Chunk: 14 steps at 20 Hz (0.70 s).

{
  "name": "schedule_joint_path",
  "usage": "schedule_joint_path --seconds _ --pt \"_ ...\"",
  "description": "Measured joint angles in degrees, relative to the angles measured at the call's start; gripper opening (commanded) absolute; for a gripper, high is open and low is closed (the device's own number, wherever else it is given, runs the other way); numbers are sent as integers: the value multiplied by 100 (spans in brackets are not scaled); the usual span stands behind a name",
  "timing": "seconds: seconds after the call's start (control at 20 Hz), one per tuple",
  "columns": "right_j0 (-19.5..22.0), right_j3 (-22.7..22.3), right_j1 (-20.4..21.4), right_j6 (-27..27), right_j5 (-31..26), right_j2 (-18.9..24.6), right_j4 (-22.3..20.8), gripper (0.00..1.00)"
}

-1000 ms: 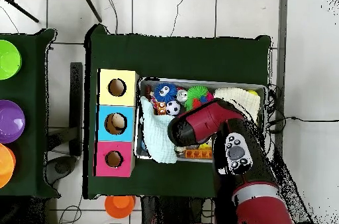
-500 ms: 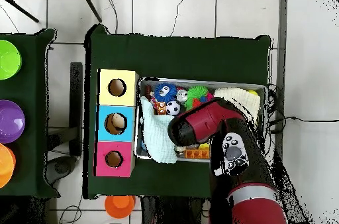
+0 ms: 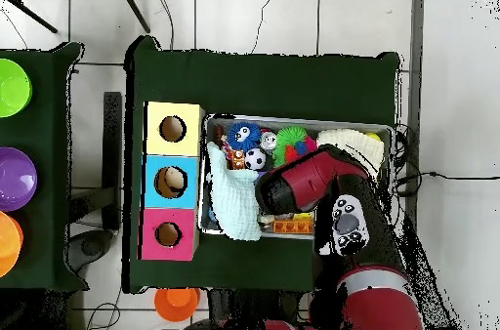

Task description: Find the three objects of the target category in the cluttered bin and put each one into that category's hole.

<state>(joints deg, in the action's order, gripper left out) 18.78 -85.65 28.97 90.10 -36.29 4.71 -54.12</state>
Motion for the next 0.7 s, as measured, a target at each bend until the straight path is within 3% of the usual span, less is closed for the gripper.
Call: schedule_joint_path --seconds 0.3,0.35,0.7 --pt "-1 80 -226 0 0 -102 0 100" --pt "-2 105 -252 1 -4 -119 -1 0" --pt "19 130 -207 0 18 -159 2 0"
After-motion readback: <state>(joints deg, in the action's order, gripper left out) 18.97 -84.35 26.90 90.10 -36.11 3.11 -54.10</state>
